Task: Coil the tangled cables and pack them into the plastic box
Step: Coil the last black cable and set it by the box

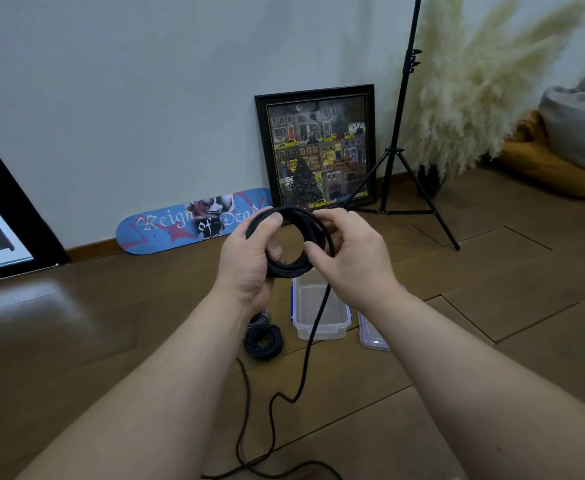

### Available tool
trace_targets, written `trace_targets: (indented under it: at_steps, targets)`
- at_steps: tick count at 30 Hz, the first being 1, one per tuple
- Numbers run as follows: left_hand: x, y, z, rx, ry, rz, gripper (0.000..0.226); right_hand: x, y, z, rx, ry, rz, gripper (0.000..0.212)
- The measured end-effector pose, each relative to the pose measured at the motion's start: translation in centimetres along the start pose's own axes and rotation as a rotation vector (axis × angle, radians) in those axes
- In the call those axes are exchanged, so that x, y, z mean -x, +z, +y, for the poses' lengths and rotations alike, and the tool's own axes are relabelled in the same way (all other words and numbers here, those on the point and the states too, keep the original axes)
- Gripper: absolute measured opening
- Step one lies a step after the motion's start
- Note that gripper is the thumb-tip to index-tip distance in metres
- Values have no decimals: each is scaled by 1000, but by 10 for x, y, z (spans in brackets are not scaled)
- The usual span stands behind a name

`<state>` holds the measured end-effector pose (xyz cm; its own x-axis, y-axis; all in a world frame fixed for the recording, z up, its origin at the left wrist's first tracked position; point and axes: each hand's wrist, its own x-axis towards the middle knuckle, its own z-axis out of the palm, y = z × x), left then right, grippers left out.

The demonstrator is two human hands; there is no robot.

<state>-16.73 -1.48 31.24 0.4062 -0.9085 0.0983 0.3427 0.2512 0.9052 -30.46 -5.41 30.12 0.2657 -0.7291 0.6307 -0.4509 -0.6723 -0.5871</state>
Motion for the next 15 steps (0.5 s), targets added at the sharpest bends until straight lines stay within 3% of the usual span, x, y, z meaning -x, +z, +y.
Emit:
trace_targets:
  at_steps: [4,8,11,15]
  targets:
    - [3,1,1,42,-23,-36,10,-1,5,2,47,-82,130,16]
    - [4,3,1,62,-24,-12,10,0,7,6,58,-133,152,19]
    - [1,3,3,92,-21,20,11,1,4,2,69,-138,102,38]
    - [0,3,5,169,-39,28,13,4,1,-4,83,-41,-170,86]
